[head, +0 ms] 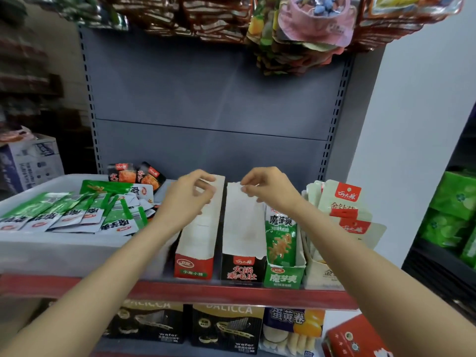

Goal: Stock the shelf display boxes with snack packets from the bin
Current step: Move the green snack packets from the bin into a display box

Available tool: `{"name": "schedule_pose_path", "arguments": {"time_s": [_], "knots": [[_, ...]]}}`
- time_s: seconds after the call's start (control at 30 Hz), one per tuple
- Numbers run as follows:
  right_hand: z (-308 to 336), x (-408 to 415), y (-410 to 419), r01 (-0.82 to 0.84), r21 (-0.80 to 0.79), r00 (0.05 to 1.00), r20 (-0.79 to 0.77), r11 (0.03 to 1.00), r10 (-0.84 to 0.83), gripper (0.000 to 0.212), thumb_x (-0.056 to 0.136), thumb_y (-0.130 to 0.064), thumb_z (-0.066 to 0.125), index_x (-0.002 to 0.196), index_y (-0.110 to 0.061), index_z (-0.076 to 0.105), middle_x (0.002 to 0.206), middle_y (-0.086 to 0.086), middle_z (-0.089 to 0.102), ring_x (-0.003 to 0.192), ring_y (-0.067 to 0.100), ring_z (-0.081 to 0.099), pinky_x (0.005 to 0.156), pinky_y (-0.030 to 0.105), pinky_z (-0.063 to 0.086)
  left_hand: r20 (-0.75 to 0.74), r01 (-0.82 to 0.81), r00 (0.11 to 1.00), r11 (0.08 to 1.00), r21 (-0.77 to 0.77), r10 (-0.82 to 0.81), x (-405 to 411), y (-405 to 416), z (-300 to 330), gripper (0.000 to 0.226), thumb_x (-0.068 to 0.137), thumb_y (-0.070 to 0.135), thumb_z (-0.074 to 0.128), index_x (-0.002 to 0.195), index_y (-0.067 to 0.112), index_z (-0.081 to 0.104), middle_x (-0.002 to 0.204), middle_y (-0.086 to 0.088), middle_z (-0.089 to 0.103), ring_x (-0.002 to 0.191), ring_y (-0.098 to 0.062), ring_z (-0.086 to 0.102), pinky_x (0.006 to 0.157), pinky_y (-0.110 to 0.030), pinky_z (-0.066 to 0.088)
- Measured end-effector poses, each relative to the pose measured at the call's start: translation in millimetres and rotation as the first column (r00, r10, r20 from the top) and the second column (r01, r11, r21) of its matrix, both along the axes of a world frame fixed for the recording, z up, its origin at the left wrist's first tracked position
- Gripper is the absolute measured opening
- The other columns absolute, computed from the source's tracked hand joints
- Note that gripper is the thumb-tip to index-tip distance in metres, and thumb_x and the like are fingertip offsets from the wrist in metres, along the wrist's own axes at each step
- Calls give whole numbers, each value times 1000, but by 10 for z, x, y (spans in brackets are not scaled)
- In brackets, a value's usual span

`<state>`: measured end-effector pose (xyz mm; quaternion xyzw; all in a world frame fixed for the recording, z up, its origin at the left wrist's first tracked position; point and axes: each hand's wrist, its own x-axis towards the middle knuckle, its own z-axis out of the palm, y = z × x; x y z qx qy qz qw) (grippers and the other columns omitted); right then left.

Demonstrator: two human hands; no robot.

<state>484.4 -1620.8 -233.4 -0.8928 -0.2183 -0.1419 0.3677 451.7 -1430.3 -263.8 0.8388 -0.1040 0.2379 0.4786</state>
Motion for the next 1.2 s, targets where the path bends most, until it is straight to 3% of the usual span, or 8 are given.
{"name": "schedule_pose_path", "arguments": {"time_s": [0.2, 0.33, 0.47, 0.57, 0.7, 0.8, 1.0, 1.2], "knots": [[-156, -68, 948, -198, 83, 980, -16, 977, 200, 14, 84, -8, 66, 99, -7, 66, 91, 6, 66, 79, 14, 58, 64, 12, 46, -28, -284, 953, 920, 269, 302, -81, 1298, -97, 16, 86, 10, 64, 99, 18, 63, 94, -3, 69, 84, -17, 62, 76, -28, 44], [-233, -52, 1594, -302, -186, 951, 3, 935, 308, 36, 84, -12, 68, 118, -5, 60, 119, 12, 62, 106, 23, 58, 88, 26, 45, -182, -236, 923, 872, 429, 339, -140, 1942, -170, 41, 82, 20, 72, 120, 10, 60, 122, -8, 62, 116, -24, 56, 94, -31, 43], [-351, 45, 2016, -380, -479, 924, -158, 792, 348, 68, 84, -28, 69, 142, -12, 38, 146, 9, 41, 130, 27, 41, 105, 34, 35, -333, -147, 883, 869, 472, 331, -161, 2121, -264, 60, 75, 39, 76, 129, 22, 56, 137, -4, 52, 119, -21, 52, 95, -29, 41], [-430, 123, 2141, -394, -620, 916, -207, 679, 344, 66, 88, -24, 63, 146, -16, 32, 144, 10, 42, 127, 29, 44, 103, 37, 39, -373, -136, 865, 873, 467, 335, -114, 2148, -308, 63, 71, 43, 78, 128, 25, 57, 138, -3, 51, 120, -21, 51, 99, -32, 41], [-496, 156, 2149, -417, -612, 899, -171, 672, 403, 34, 92, -20, 58, 125, -13, 60, 123, 9, 62, 108, 25, 56, 88, 30, 43, -369, -152, 855, 856, 493, 364, -67, 2201, -335, 61, 71, 48, 76, 125, 28, 59, 137, -1, 53, 122, -20, 50, 102, -34, 40], [-516, 189, 2077, -314, -590, 925, -12, 744, 381, 30, 98, -16, 47, 70, -16, 57, 76, 8, 59, 76, 27, 50, 66, 34, 36, -334, -184, 858, 839, 512, 391, -82, 2220, -362, 65, 70, 65, 66, 124, 30, 60, 138, 1, 53, 123, -20, 50, 104, -38, 39], [-550, 178, 1812, -273, 11, 954, 136, 962, 269, 19, 95, -15, 51, 82, -8, 63, 69, 0, 58, 71, 22, 55, 71, 29, 43, -221, -203, 918, 868, 454, 330, -207, 2109, -316, 72, 66, 65, 71, 127, 33, 56, 143, 7, 46, 129, -17, 44, 106, -41, 37], [-379, -33, 1477, -218, 603, 958, -18, 767, 286, 21, 98, -14, 47, 81, -12, 60, 74, 3, 61, 65, 10, 60, 71, 38, 55, -21, -82, 996, 960, 269, 91, -166, 1672, -216, 48, 78, 26, 75, 123, 21, 59, 123, 8, 58, 113, -6, 49, 90, -18, 33]]}}
